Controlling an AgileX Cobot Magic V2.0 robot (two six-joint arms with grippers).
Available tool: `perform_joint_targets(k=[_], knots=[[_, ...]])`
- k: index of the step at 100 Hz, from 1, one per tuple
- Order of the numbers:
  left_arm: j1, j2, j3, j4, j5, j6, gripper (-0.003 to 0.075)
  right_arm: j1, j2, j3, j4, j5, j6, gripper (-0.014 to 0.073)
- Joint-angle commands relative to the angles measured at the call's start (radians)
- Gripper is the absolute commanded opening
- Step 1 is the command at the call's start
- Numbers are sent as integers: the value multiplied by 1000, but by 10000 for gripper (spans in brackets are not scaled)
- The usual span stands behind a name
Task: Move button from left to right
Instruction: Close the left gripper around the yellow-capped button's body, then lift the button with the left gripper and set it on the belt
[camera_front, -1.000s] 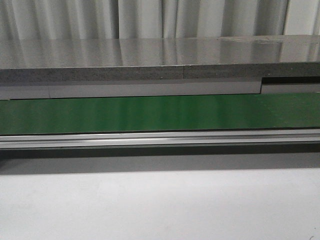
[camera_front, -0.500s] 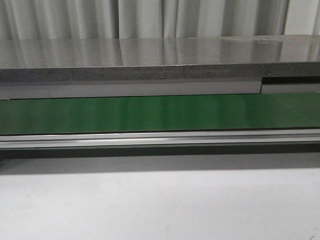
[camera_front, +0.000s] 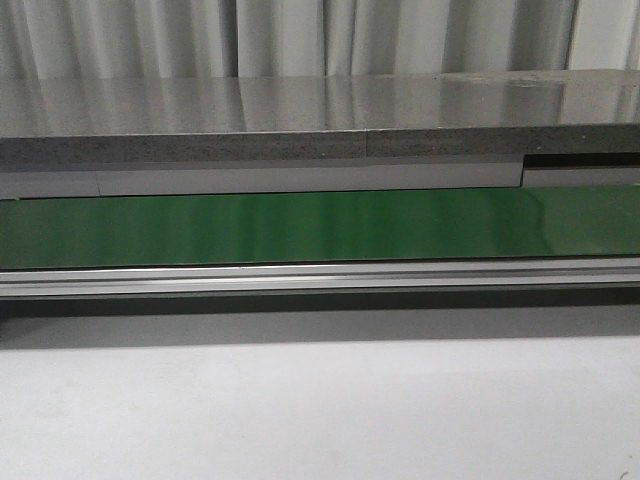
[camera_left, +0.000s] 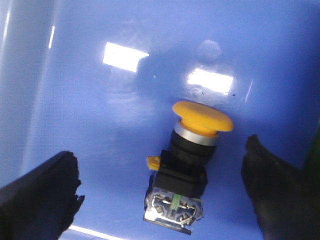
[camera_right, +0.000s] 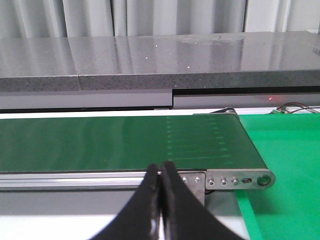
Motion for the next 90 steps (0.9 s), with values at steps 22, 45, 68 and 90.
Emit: perform_joint_targets(k=[22,45,68,90], knots=[[3,28,-31,-15,-18,10,638,1,-20,-18,-11,-87,-2,-68],[3,77,-31,-15,-22,10,599,1,-20,-18,-11,-87,-2,-68],[3,88,-31,-15,-29,10,199,1,-20,-18,-11,-87,-2,-68],[3,82,-52,-15,-14,10,-20,1,-20,-18,-11,-87,-2,-68]])
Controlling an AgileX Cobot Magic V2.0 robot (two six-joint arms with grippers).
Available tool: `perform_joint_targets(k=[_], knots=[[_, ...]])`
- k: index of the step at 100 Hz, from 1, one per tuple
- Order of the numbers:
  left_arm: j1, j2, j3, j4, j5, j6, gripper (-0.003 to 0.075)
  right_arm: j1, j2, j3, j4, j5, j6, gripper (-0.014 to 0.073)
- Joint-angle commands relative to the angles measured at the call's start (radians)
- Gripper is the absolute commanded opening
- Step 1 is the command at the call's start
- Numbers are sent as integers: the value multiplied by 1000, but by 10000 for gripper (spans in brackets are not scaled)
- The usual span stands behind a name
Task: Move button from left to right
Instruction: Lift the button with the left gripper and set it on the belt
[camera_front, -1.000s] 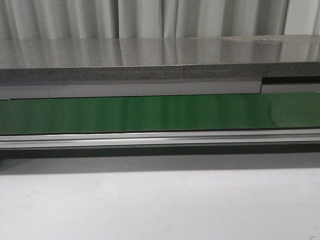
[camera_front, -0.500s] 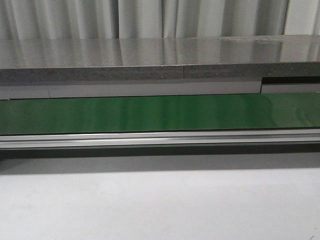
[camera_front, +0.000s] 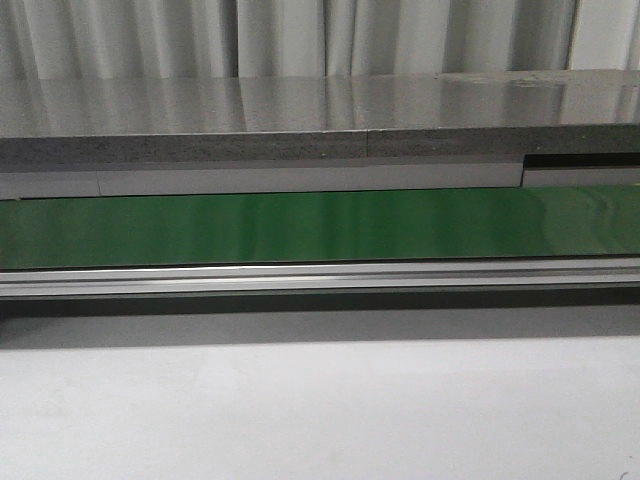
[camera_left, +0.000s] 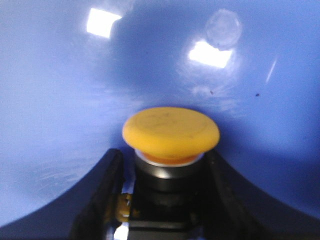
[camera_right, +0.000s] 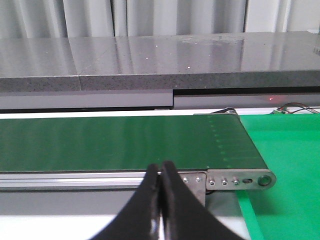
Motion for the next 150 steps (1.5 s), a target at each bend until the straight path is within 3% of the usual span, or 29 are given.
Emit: perform_joint_targets(k=[1,31,49,102,113,123,131,138,142,150], knots=[[0,-50,-44,8,1,3,-20,1,-19,-18,-11,-87,-2,-68],[0,-194,-127,-26,24,14,-20,1,-19,-18,-11,-87,-2,-68],[-26,-276,-128,-142,70,116,-20,1,-19,-18,-11,-87,-2,-68],[-191,-226,-92,-150,144,141,-7,1,-19,-18,-11,-87,-2,-68],[-193,-211,-92,-150,160,141,118,1,-19,-18,-11,-87,-2,-68],[-193,-205,-92,-150,169,142,337,1,-19,-18,-11,-87,-2,-68],[-193,-205,-92,-150,167,142,562,1,-19,-18,-11,-87,-2,-68],[-193,-205,-92,-150,166,142,680,1,-19,-18,-11,-87,-2,-68],[-193,-205,-92,-150,166,142,706,1,-19,-18,-11,-87,-2,-68],[-193,-213,-92,-169,166,144,681,1,-19,-18,-11,-87,-2,-68]])
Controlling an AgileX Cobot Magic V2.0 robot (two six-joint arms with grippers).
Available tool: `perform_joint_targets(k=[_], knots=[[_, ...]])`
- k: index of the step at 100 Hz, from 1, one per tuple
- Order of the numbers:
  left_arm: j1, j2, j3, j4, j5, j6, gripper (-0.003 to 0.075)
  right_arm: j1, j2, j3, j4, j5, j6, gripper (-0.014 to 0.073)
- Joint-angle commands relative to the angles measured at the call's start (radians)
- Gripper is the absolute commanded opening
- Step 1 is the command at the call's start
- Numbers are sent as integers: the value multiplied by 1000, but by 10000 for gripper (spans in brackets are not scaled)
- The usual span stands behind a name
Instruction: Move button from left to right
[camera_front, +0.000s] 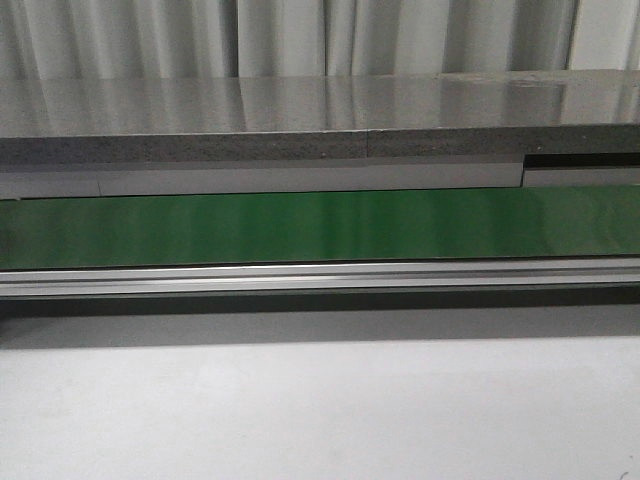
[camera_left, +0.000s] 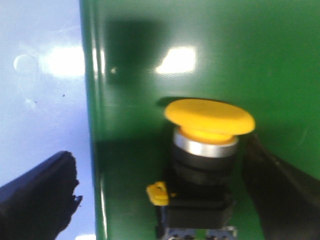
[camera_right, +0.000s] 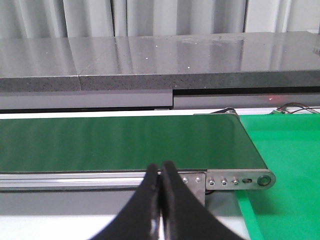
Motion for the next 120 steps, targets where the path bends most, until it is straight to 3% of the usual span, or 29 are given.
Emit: perform_joint_targets(k=[1,47,72,93,120], knots=[[-5,-60,-23,-33,-9,0,678,1,-17,-18,-11,-87,-2,-68],[-14,-307,-25,-119,-33,48,659,1,-17,-18,-11,-87,-2,-68],[-110,-502,16,-120,-104,78,659,1,-17,-18,-11,-87,-2,-68],[-194,-712,200,-120,-255,78,659,1,-17,-18,-11,-87,-2,-68],[-204,-1049,579,-123,-531,78,659,1,-17,-18,-11,-87,-2,-68]])
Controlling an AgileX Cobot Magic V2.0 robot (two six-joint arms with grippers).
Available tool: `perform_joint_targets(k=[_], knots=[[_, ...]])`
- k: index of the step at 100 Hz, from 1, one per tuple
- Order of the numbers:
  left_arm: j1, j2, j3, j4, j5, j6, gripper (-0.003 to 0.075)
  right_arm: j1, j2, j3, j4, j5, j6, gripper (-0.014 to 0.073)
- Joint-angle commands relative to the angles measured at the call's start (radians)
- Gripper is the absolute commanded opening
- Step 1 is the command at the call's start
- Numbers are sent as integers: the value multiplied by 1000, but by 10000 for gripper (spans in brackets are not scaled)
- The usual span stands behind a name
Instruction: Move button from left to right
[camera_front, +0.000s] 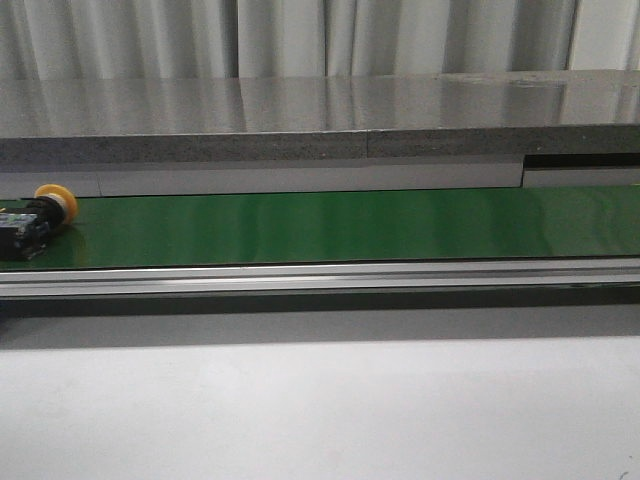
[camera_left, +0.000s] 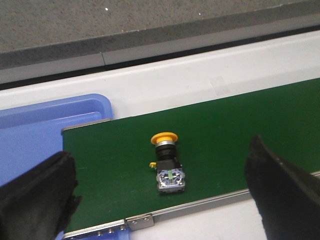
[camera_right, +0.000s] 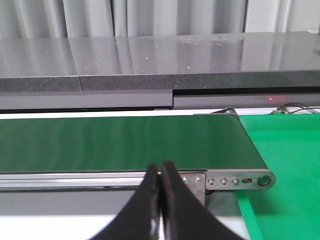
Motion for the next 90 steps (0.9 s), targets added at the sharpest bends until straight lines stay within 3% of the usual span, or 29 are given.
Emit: perform_joint_targets(k=[1,24,48,90], knots=[[-7,-133,93,-21,-160,1,659,1,-17,-18,-11,-87,-2,-68],[-7,-454,389,-21,-324,1,659,1,-17,-18,-11,-87,-2,-68],[-7,-717,586,-21,-358,1,659,1,-17,-18,-11,-87,-2,-68],[-7,-777,698,-21,-489,1,659,1,-17,-18,-11,-87,-2,-68]])
